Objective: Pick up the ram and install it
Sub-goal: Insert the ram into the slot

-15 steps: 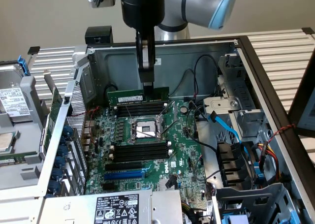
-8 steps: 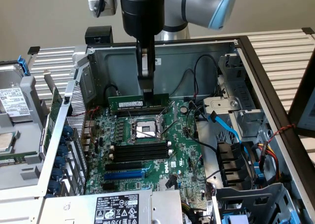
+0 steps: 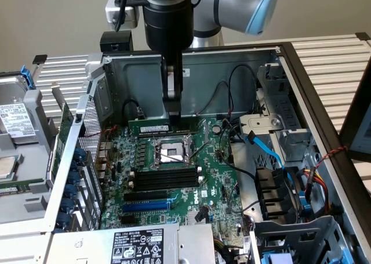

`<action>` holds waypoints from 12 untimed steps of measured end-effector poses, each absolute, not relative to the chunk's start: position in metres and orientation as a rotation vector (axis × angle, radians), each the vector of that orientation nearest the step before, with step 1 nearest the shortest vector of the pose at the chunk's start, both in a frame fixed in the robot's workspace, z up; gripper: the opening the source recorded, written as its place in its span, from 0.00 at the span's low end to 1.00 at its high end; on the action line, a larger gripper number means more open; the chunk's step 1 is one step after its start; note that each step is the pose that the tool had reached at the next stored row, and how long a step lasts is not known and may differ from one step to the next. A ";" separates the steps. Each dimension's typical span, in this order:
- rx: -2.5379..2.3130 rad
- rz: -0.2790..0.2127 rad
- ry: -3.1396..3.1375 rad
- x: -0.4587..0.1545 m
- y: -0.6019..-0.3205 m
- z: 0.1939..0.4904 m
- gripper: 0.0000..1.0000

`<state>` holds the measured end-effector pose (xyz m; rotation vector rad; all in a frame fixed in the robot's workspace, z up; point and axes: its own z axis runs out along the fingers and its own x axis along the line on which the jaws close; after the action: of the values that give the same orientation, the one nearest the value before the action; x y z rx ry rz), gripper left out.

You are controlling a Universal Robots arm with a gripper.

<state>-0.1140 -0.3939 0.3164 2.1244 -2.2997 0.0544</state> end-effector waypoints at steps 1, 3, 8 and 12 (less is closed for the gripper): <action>2.123 0.055 -2.298 -0.114 -0.394 0.316 0.12; 2.122 0.055 -2.294 -0.114 -0.394 0.316 0.12; 2.124 0.052 -2.296 -0.114 -0.394 0.313 0.12; 2.126 0.049 -2.298 -0.114 -0.402 0.292 0.12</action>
<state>-0.1140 -0.4022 0.2920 2.1263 -2.2978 0.0492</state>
